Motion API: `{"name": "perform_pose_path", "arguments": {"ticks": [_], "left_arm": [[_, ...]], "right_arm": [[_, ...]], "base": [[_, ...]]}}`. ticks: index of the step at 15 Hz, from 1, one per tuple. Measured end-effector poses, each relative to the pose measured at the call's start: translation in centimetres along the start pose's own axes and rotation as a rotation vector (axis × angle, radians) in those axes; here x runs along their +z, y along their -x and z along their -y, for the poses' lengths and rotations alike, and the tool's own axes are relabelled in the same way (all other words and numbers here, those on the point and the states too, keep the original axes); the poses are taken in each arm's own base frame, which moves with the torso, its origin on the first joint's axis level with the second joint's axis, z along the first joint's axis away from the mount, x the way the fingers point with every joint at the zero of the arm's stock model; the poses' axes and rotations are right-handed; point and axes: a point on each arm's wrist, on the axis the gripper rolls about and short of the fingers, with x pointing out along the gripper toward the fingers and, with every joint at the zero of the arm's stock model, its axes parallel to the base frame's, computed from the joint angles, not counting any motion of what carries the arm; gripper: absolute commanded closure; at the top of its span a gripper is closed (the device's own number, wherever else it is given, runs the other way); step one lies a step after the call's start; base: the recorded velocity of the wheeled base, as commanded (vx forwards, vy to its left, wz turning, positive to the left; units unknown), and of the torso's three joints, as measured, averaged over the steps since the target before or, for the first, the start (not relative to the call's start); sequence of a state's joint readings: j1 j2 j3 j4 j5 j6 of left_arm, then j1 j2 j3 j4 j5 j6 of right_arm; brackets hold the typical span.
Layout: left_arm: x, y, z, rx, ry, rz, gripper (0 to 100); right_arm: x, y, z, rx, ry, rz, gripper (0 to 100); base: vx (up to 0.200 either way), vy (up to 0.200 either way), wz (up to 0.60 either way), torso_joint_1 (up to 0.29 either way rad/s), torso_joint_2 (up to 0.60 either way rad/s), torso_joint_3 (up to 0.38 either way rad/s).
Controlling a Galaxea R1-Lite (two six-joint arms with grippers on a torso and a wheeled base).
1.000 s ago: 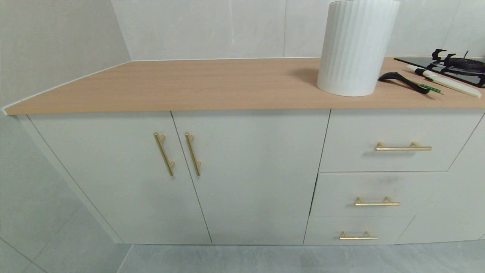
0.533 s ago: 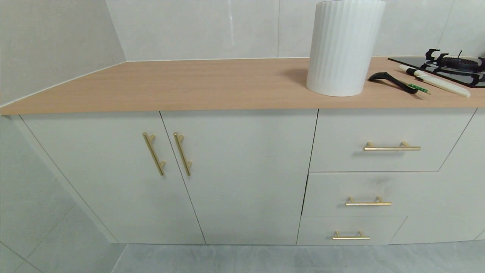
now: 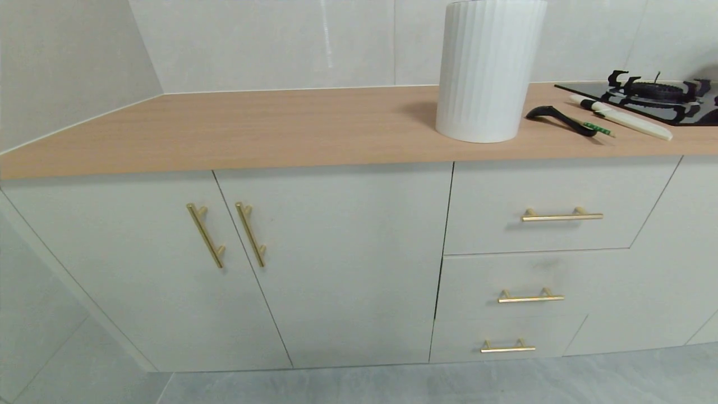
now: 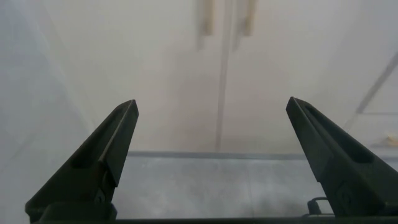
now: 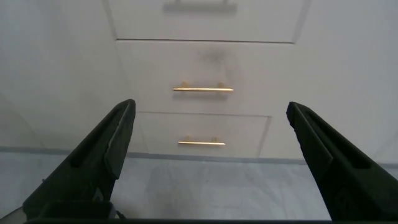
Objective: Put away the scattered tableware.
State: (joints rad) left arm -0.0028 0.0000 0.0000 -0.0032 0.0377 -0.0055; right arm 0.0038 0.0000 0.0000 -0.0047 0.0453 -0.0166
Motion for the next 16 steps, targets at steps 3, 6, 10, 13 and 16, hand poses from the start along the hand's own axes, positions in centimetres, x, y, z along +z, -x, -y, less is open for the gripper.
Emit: {"name": "perform_pose_path", "arguments": {"ticks": [3, 6, 10, 13, 16], "left_arm": [[0.00, 0.00, 0.00, 0.000, 0.000, 0.000, 0], [0.00, 0.00, 0.00, 0.000, 0.000, 0.000, 0], [0.00, 0.00, 0.00, -0.001, -0.002, 0.000, 0], [0.00, 0.00, 0.01, 0.001, -0.001, 0.000, 0], [-0.01, 0.00, 0.00, 0.000, -0.002, -0.001, 0]], "right_arm": [[0.00, 0.00, 0.00, 0.000, 0.000, 0.000, 0], [0.00, 0.00, 0.00, 0.000, 0.000, 0.000, 0], [0.00, 0.00, 0.00, 0.000, 0.000, 0.000, 0], [0.00, 0.00, 0.00, 0.002, 0.000, 0.000, 0], [0.00, 0.00, 0.00, -0.001, 0.000, 0.000, 0]], "base": [[0.000, 0.000, 0.00, 0.000, 0.00, 0.000], [0.000, 0.000, 0.00, 0.000, 0.00, 0.000], [0.000, -0.150, 0.00, 0.001, 0.00, 0.003], [0.000, 0.000, 0.00, 0.000, 0.00, 0.000], [0.000, 0.000, 0.00, 0.000, 0.00, 0.000]]}}
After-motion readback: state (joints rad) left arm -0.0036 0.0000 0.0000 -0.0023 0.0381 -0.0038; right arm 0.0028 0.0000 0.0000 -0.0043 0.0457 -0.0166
